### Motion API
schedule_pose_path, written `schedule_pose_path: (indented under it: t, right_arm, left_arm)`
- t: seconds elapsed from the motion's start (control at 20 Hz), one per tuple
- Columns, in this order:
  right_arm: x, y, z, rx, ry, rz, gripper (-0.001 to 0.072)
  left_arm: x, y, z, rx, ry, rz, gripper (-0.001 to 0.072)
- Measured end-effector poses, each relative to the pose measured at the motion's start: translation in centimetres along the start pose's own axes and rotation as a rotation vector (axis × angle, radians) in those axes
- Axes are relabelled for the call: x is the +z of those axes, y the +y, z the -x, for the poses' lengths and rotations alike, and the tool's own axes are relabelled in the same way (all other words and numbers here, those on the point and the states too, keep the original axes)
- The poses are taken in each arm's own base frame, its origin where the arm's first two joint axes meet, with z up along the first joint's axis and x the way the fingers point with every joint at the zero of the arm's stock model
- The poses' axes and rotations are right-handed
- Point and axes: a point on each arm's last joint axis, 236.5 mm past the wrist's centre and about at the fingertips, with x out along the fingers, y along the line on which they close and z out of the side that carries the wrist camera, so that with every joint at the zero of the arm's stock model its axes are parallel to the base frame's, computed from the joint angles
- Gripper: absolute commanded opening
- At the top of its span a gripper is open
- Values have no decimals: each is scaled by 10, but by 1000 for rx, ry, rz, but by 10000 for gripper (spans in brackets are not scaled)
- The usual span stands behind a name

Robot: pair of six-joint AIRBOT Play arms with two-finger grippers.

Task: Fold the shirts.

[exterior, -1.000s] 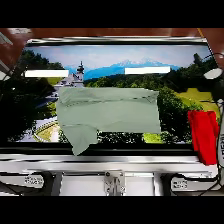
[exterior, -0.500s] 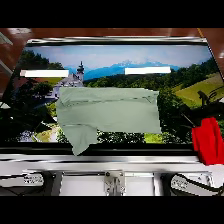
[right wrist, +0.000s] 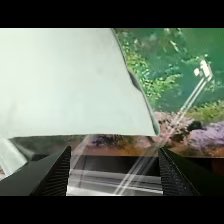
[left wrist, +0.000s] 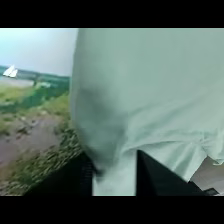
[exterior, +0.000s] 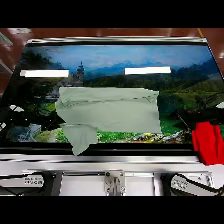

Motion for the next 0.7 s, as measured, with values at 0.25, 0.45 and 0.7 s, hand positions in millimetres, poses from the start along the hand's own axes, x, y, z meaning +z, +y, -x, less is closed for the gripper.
schedule_pose_path:
  t: [0.25,0.45,0.7]
  right_arm:
    - [-17,-15,-18,-14,55,-39,677]
    - [-32,-21,-45,9,130,-69,676]
    - [-35,-10,-80,4,161,-34,540]
  left_arm:
    - [2,-6,-6,1,-5,-19,41]
    - [8,-16,1,-8,-22,-45,40]
    - [20,-32,18,-17,-73,-90,41]
